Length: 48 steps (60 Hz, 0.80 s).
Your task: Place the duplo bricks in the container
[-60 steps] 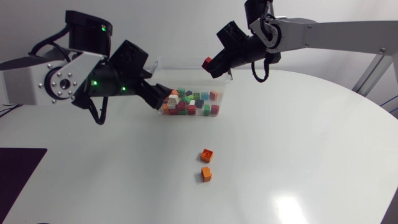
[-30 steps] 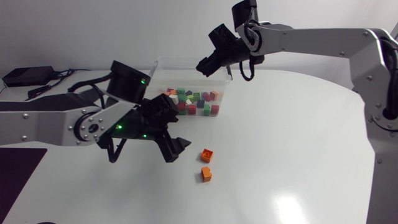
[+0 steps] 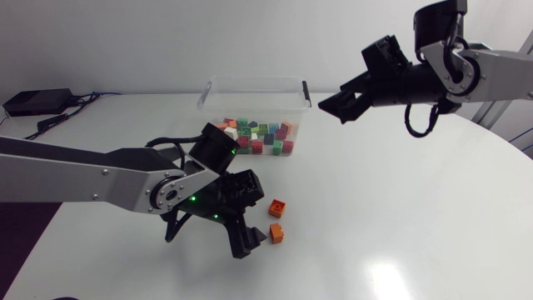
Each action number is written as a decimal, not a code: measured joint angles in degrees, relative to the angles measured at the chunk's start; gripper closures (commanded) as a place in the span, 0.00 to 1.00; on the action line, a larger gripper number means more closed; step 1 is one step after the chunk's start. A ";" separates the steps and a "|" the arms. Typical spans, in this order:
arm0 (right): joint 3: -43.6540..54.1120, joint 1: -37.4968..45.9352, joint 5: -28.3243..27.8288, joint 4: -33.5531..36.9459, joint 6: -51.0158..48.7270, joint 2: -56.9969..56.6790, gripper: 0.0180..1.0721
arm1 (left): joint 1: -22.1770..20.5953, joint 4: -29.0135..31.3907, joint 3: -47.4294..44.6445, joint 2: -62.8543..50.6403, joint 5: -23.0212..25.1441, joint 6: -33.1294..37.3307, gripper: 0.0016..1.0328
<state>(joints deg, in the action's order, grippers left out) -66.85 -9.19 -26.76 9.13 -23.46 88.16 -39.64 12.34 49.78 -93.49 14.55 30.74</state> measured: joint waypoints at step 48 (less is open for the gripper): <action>23.28 1.05 -0.28 0.28 -4.52 -16.17 0.04 | -7.34 3.69 11.04 -16.09 -4.81 -2.25 0.68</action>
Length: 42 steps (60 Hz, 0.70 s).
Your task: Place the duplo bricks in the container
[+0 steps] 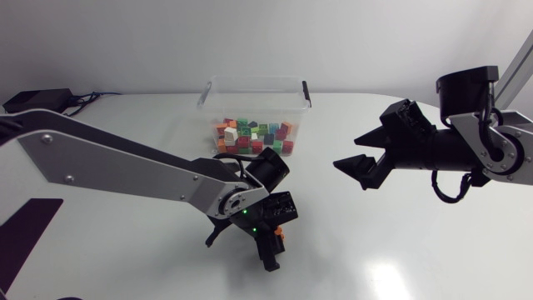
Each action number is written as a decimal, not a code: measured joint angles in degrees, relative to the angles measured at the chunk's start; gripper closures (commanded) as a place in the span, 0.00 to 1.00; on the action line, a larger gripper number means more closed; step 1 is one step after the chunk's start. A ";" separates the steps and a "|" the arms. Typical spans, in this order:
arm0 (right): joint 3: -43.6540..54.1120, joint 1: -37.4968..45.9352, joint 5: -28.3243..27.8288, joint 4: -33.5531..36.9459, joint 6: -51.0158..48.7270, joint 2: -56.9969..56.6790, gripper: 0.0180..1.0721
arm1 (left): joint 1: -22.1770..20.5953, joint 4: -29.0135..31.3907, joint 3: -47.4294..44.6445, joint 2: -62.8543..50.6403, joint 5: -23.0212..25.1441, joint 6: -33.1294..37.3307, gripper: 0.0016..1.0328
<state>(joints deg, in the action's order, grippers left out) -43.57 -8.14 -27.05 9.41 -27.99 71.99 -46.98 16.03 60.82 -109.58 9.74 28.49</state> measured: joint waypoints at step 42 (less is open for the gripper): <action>1.20 -13.00 5.18 0.11 -2.08 12.98 0.04 | 4.72 7.61 -5.88 16.04 -0.22 1.31 0.72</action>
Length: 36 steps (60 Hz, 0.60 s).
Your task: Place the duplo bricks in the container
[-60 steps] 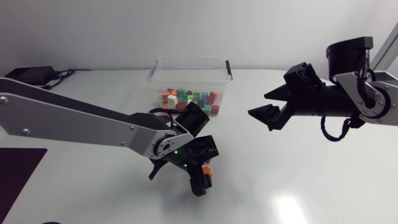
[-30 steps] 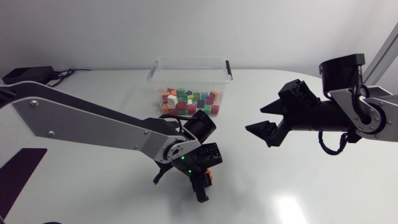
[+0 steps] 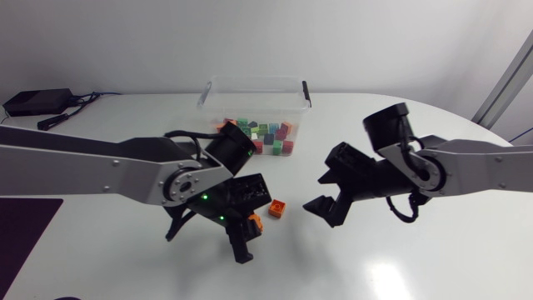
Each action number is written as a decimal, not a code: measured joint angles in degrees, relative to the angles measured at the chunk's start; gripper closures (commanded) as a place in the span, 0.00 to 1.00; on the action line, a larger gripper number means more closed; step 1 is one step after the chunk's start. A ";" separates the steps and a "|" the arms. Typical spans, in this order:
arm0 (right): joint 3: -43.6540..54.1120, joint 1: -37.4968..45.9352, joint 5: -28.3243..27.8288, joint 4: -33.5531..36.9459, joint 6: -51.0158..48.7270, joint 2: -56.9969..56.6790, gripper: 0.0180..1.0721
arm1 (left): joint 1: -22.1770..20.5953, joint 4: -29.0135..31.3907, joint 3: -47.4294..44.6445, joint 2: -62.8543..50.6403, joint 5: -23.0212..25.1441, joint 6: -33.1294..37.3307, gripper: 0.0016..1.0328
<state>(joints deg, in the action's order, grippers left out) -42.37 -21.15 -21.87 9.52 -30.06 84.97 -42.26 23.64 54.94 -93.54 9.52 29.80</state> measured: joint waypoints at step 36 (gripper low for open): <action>-15.08 -8.92 4.37 1.09 -0.07 21.66 0.05 | 12.92 1.22 4.22 13.09 1.16 -0.22 0.71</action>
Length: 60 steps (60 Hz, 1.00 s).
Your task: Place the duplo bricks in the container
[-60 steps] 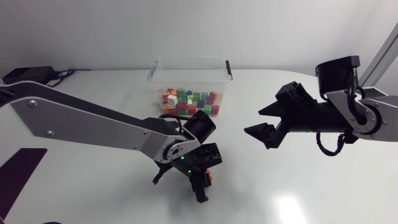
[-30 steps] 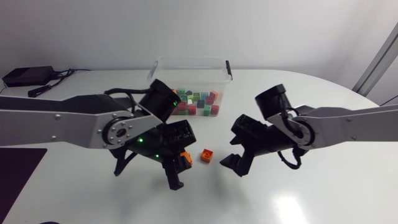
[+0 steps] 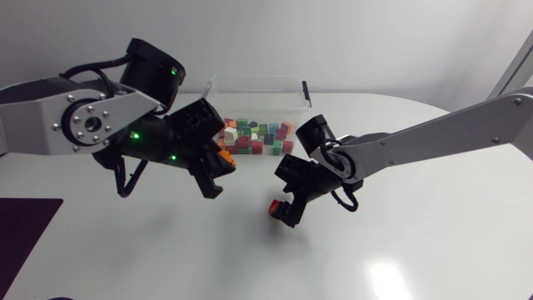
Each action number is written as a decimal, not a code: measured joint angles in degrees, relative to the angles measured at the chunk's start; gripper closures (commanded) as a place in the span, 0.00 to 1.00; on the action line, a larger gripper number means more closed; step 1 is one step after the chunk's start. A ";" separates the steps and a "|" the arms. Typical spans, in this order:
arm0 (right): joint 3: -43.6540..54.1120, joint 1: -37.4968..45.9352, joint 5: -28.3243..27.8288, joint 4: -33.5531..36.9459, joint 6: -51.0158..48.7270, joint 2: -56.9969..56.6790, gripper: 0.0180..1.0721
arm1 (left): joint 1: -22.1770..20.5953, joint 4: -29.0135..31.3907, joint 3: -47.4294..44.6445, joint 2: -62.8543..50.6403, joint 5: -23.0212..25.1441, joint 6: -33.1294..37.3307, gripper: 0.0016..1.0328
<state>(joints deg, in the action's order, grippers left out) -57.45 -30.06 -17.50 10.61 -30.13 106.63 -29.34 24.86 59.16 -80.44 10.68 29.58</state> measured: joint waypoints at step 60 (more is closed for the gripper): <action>-18.75 3.65 6.10 19.43 -1.25 -5.55 0.79 | 10.73 -14.34 23.65 -20.37 1.53 -12.92 0.66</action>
<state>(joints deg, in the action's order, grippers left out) -76.20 -26.41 -11.40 30.04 -31.38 101.08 -18.61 10.52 82.81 -100.82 12.21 16.67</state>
